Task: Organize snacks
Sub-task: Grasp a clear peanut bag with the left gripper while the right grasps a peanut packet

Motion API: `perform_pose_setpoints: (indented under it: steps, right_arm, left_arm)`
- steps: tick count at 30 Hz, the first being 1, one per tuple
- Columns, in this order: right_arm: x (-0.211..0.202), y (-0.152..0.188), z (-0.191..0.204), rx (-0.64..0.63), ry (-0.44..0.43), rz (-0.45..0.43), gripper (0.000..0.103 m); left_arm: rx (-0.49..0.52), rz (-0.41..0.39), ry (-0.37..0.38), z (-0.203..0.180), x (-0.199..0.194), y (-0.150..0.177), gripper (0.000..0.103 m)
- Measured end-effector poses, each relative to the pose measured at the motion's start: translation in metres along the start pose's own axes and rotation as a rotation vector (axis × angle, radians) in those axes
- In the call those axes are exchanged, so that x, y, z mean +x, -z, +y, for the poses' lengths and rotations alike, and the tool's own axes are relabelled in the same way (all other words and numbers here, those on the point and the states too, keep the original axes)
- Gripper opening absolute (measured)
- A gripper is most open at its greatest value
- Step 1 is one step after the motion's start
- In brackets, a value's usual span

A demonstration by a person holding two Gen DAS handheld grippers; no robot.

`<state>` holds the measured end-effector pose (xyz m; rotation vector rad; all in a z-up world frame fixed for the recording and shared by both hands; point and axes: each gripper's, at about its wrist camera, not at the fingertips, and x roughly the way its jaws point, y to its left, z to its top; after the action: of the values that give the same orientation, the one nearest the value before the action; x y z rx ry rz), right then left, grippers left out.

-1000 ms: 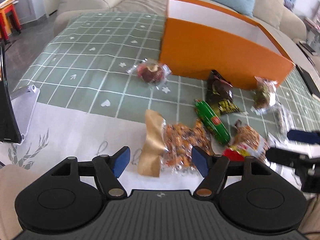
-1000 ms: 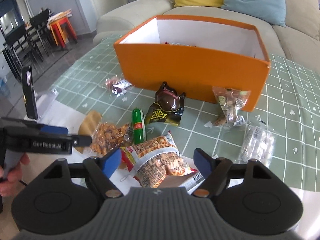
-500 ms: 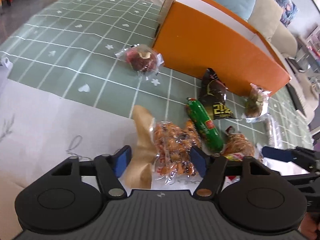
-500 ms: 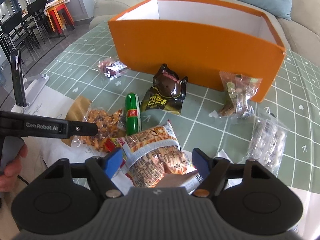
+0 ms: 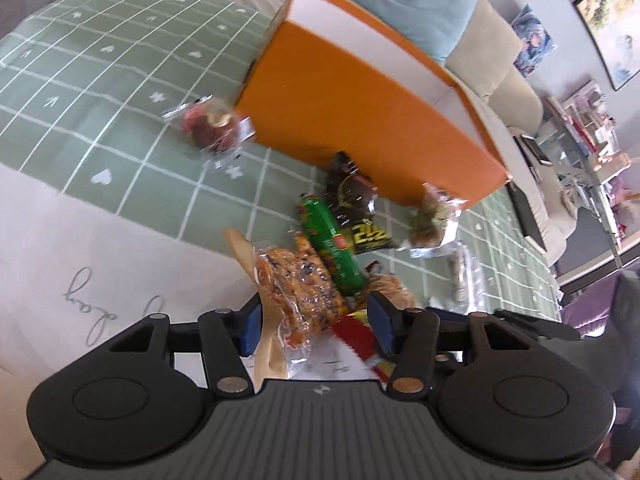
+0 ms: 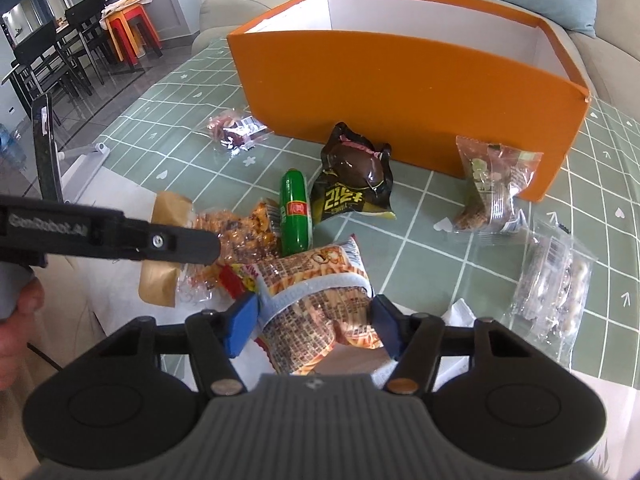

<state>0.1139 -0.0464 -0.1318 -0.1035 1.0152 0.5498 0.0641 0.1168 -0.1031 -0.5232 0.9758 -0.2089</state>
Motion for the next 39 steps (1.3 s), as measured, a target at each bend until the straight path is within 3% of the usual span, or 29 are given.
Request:
perform_pose_setpoints:
  steps: [2,5,6,9,20,26,32,39]
  right_arm:
    - [0.0,0.0,-0.001,0.005,0.006,0.0,0.06]
    - [-0.001,0.0,-0.004,0.017,0.004,0.001,0.059]
    - [-0.002,0.0,-0.005,0.024,0.005,0.001,0.058]
    - [-0.003,-0.001,-0.011,0.05,0.027,0.013,0.056]
    - [-0.001,-0.004,-0.023,0.11,-0.005,0.015,0.054]
    - [0.0,-0.007,-0.028,0.116,-0.029,0.01,0.053]
    - [0.0,-0.008,-0.032,0.134,-0.05,0.009,0.052]
    - [-0.001,-0.007,-0.034,0.138,-0.061,0.01,0.051]
  left_arm:
    - [0.008,-0.002,0.015,-0.006,-0.001,-0.002,0.052]
    - [0.039,-0.021,0.031,-0.019,-0.004,-0.003,0.048]
    - [0.059,-0.029,0.025,-0.025,-0.005,-0.004,0.039]
    - [0.117,-0.038,0.004,-0.04,-0.005,-0.007,0.032]
    - [0.22,-0.017,-0.26,-0.073,0.028,-0.008,0.032]
    - [0.166,0.004,-0.297,-0.062,0.038,-0.012,0.033]
    - [0.101,-0.008,-0.303,-0.052,0.047,-0.017,0.045]
    - [0.021,-0.033,-0.272,-0.04,0.063,-0.022,0.051]
